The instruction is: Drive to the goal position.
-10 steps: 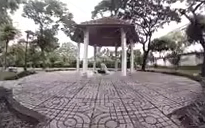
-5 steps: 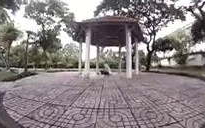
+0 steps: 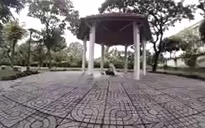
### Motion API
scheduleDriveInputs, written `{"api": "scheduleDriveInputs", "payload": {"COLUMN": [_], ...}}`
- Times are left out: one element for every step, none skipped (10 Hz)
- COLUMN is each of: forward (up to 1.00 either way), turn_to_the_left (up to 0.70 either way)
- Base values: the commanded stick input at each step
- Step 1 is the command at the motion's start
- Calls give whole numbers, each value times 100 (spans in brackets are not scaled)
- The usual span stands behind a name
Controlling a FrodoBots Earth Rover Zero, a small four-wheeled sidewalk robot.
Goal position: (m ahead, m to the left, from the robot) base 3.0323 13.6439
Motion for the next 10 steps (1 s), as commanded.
{"api": "scheduleDriveInputs", "payload": {"forward": [70, 70, 70, 70, 70, 70, 70, 70, 70, 70], "turn_to_the_left": [26, 8, 27, 27, 27, 27, 27, 27, 27, 27]}}
